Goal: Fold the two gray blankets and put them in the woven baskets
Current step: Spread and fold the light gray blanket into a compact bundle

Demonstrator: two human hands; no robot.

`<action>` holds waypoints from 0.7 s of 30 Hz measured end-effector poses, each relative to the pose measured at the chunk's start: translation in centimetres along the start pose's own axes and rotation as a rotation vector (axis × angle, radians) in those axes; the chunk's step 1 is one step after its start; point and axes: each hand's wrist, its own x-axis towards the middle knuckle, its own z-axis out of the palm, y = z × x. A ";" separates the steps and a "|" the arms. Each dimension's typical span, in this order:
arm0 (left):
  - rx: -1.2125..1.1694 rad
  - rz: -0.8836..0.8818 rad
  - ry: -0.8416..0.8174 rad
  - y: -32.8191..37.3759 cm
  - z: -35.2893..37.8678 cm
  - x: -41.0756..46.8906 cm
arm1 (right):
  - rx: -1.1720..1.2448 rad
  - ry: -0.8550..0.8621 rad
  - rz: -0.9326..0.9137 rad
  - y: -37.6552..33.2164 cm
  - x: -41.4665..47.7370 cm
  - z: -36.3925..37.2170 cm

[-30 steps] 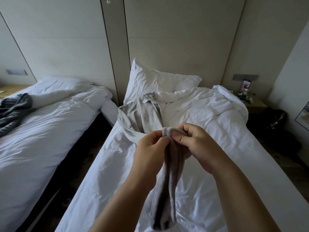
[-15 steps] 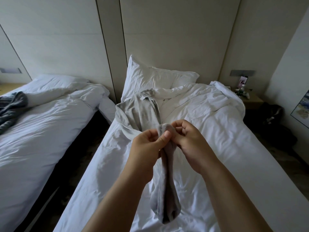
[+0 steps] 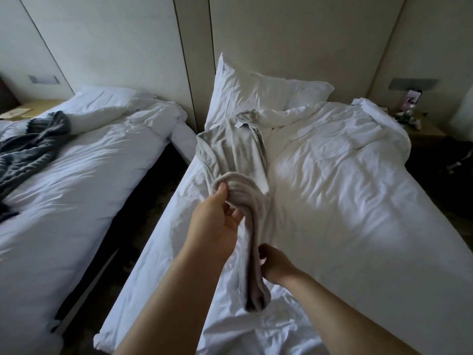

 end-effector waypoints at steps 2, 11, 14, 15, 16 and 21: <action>-0.037 -0.004 0.058 0.0 -1.0 -0.1 | -0.067 -0.219 0.039 1.8 0.5 1.8; -0.102 -0.004 0.232 -0.4 -3.0 1.0 | -0.079 -0.121 0.222 2.2 1.7 9.9; -0.187 0.160 0.334 1.4 -5.3 2.6 | 0.041 0.175 0.272 3.5 2.9 8.4; -0.198 0.205 0.397 2.1 -7.0 3.7 | 0.118 0.285 0.312 4.0 3.1 7.6; -0.164 0.189 0.503 3.1 -9.6 4.9 | 0.189 0.386 0.372 4.6 3.3 6.6; 0.091 0.111 1.027 2.4 -23.3 5.2 | 0.043 0.491 0.366 7.3 3.1 1.4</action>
